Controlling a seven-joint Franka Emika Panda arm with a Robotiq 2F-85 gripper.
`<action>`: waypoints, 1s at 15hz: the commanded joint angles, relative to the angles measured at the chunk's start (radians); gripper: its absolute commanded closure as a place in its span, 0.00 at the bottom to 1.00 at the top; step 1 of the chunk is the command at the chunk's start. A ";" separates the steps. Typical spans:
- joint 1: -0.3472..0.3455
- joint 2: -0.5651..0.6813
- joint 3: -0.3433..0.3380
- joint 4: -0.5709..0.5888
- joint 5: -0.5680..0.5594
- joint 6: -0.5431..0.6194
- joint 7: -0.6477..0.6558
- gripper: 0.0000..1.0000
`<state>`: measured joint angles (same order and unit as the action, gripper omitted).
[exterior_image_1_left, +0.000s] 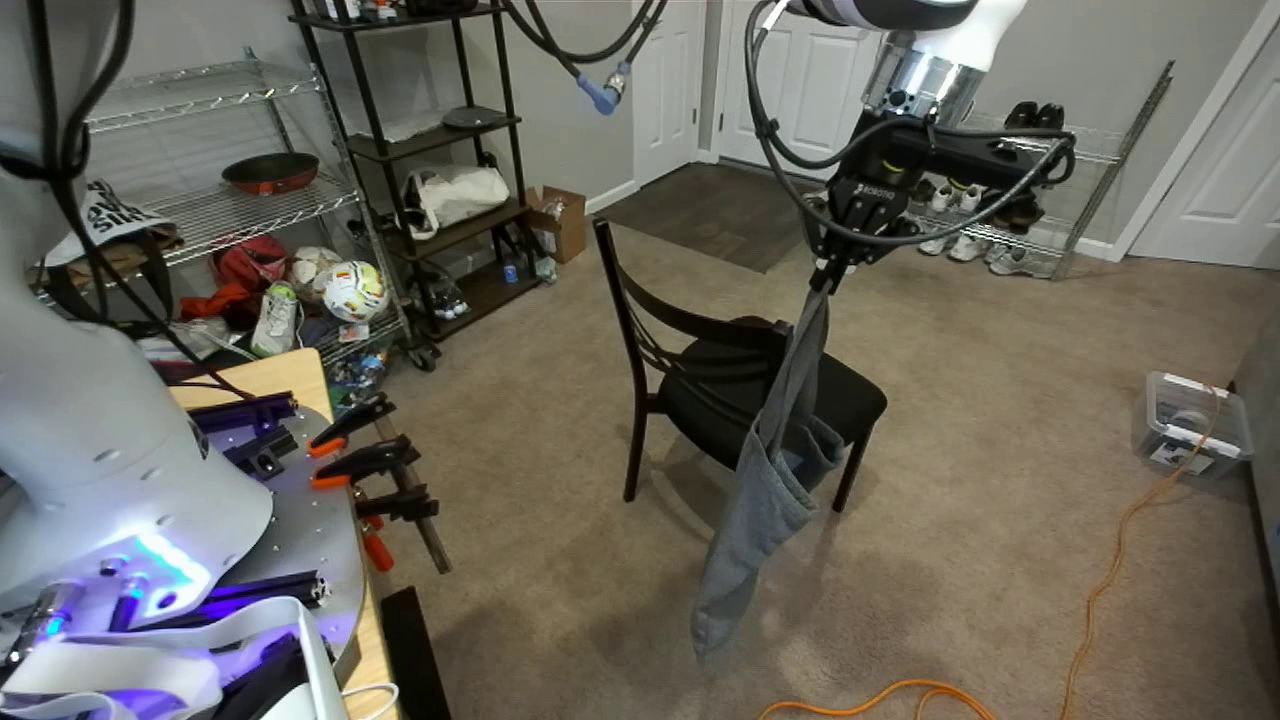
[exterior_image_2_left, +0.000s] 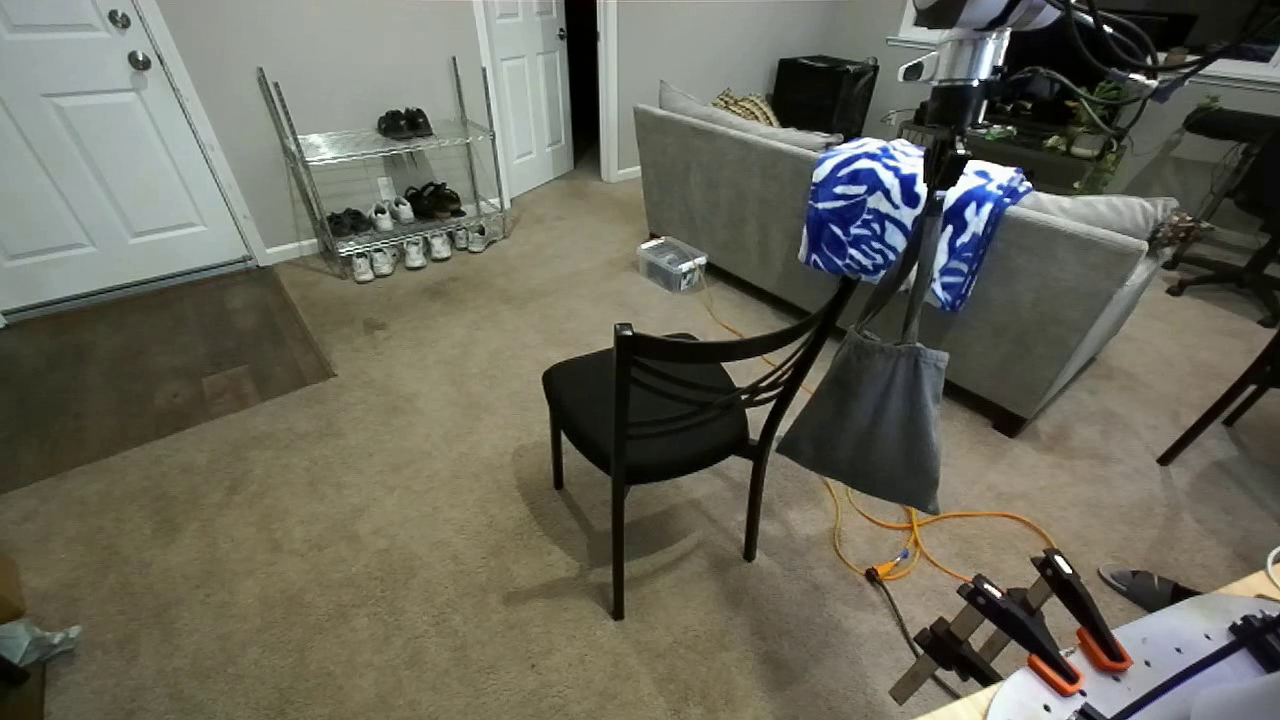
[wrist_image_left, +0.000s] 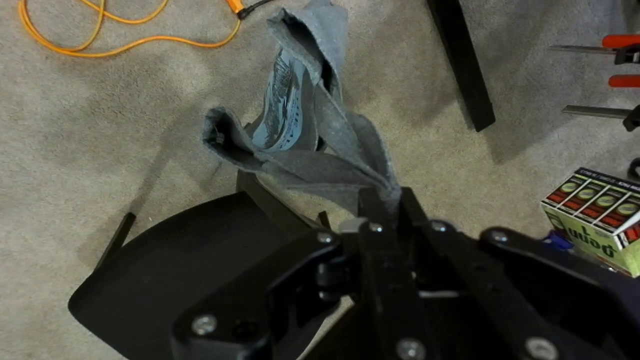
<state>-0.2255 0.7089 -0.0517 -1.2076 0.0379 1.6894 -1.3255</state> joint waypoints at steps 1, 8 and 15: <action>-0.001 0.025 0.011 0.070 -0.024 -0.054 0.031 0.97; -0.030 0.024 0.003 0.049 -0.022 -0.042 0.016 0.97; -0.041 0.032 0.015 0.088 -0.015 -0.045 0.022 0.97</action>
<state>-0.2723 0.7415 -0.0533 -1.1491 0.0309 1.6663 -1.3254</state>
